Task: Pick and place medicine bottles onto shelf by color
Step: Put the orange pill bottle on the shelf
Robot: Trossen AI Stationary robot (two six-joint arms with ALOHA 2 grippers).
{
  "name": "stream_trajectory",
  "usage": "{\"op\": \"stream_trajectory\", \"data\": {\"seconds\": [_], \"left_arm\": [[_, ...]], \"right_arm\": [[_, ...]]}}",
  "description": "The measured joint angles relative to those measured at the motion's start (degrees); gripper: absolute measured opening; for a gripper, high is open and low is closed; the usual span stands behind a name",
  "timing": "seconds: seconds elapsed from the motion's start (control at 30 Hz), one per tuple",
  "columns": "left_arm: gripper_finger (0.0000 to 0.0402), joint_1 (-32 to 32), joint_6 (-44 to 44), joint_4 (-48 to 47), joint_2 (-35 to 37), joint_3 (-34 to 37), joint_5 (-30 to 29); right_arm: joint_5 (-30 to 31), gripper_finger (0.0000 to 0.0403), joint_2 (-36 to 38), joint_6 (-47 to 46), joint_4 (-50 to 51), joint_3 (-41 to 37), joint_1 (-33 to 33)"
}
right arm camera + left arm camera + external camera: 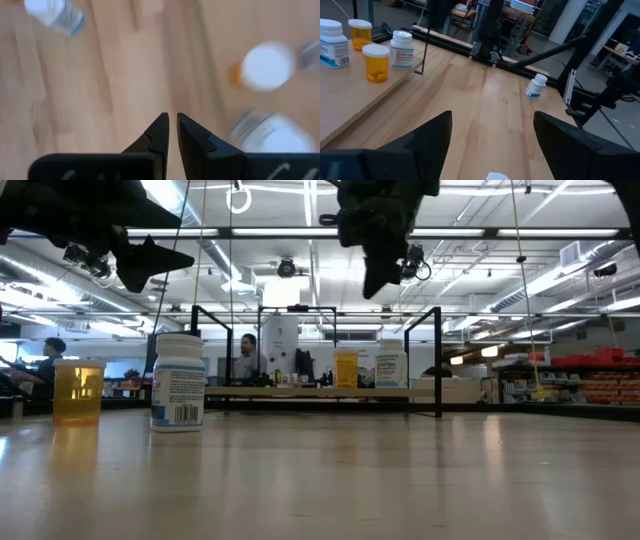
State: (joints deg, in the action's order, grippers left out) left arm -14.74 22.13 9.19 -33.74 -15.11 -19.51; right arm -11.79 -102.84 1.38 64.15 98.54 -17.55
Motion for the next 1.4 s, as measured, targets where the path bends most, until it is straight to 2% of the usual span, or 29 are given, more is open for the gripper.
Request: {"op": "stream_trajectory", "data": {"seconds": [0.13,0.3,0.4,0.57,0.73,0.8,0.97,1.13,1.4], "left_arm": [[0.0286,-0.3,0.0,0.0,-0.2,0.0,0.0],[0.0286,-0.9,0.0,0.1,-3.1,0.0,-0.3],[0.0286,-0.8,0.0,1.8,-5.2,0.0,-2.1],[0.0286,-0.8,-3.5,3.4,-8.1,-2.5,-2.6],[0.0286,-0.8,-6.0,-9.1,-12.9,-11.9,-2.6],[0.0286,-0.8,-6.1,-15.3,-15.6,-16.2,-2.6],[0.0286,0.2,-6.0,-25.3,-23.8,-25.5,-2.1],[0.0286,0.8,-6.5,-32.0,-32.1,-32.5,2.8],[0.0286,0.6,-6.5,-38.6,-40.4,-38.3,8.5]], "right_arm": [[-0.1,0.0045,5.3,-4.3,-5.3,-12.4,4.3],[0.3,0.0045,11.7,-11.7,-19.3,-28.8,10.9],[4.3,0.0045,15.2,-14.9,-23.9,-34.0,15.3],[16.3,0.0045,20.1,-17.2,-27.8,-39.0,22.0],[30.1,0.0045,23.7,-19.0,-40.7,-46.1,26.5],[33.8,0.0045,24.2,-19.2,-45.9,-48.8,27.9],[35.3,0.0045,24.3,-19.0,-50.7,-52.4,29.7],[35.9,0.0045,24.3,-18.9,-50.5,-53.8,30.5],[36.2,0.0045,24.3,-17.9,-50.2,-53.9,31.4]]}}
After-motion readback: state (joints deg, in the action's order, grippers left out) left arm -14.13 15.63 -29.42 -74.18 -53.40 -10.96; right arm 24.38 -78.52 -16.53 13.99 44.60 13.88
